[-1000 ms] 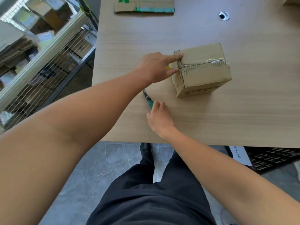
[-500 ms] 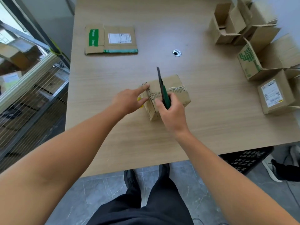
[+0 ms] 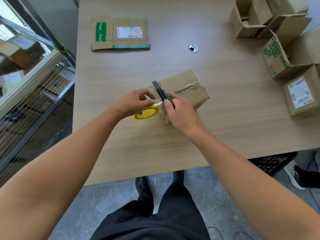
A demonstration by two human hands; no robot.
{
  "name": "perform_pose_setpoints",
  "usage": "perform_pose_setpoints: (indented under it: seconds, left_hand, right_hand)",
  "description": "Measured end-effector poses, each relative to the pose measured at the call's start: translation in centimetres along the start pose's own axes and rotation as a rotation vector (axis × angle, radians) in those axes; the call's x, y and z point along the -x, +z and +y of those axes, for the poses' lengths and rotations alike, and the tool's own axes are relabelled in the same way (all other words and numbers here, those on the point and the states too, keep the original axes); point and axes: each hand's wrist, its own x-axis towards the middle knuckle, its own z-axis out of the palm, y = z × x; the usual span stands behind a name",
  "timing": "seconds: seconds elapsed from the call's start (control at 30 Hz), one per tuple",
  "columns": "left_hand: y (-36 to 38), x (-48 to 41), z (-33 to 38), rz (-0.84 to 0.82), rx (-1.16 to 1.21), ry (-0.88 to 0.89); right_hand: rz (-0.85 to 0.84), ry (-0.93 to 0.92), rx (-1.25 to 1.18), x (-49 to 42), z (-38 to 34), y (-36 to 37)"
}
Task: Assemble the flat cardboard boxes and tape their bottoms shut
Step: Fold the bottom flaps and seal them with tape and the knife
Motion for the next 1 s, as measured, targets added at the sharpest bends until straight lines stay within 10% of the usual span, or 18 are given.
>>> perform_pose_setpoints:
  seconds: [0.6,1.0]
  left_hand:
    - [1.2,2.7,-0.1,0.145,0.112,-0.149]
    - [2.4,4.2,1.3,0.398,-0.341,-0.079]
  right_hand:
    - [-0.226,-0.01,0.251,0.1,-0.9,-1.1]
    - [-0.391,-0.031,0.476,-0.5,-0.8,0.4]
